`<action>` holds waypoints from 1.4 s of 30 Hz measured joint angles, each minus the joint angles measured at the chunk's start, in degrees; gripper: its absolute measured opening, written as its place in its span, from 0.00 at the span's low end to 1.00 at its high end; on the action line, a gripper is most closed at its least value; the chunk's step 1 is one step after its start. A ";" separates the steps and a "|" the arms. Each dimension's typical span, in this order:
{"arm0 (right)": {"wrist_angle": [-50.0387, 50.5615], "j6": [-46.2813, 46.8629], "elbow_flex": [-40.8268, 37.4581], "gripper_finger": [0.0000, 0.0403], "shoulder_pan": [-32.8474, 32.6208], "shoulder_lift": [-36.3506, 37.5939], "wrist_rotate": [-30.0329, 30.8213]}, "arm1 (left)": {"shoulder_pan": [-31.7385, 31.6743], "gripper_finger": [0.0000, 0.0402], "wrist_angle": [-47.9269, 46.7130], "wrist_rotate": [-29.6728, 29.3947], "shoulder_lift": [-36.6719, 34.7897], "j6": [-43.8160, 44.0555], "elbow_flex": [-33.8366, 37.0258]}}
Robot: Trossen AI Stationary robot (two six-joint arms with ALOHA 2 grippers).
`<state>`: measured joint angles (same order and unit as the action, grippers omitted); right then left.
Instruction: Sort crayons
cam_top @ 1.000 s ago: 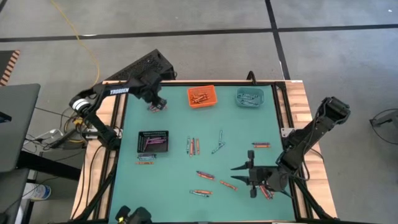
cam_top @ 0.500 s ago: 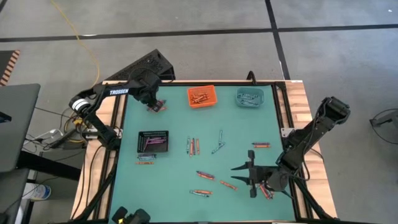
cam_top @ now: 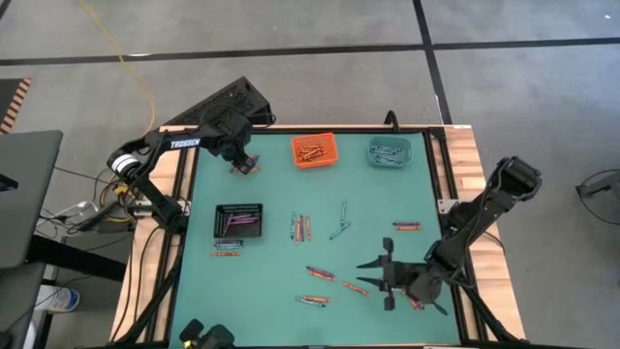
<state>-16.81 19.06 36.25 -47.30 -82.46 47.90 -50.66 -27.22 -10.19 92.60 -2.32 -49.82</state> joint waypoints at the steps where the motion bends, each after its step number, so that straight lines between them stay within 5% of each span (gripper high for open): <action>1: -0.85 0.01 0.00 0.32 0.24 -0.40 0.00 | -0.06 0.32 -0.02 0.93 0.00 -0.22 0.00; 12: -3.64 0.01 0.00 0.32 0.82 -0.13 0.00 | -0.08 0.32 0.50 -0.38 0.00 -1.58 0.00; 20: -3.63 -0.01 0.00 0.32 0.98 -0.17 0.00 | -0.01 0.32 1.46 9.61 0.00 -4.11 0.00; 32: -3.60 0.04 0.00 0.32 1.33 -0.17 -0.02 | -0.06 0.32 1.05 16.71 -0.02 -5.26 0.00; 42: -3.50 0.64 0.00 0.32 1.32 -0.17 -0.07 | 1.89 0.32 -3.92 15.62 0.23 -6.88 0.00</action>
<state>-20.32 19.69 36.25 -45.98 -82.63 47.83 -48.78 -31.14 5.43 92.82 -9.20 -49.83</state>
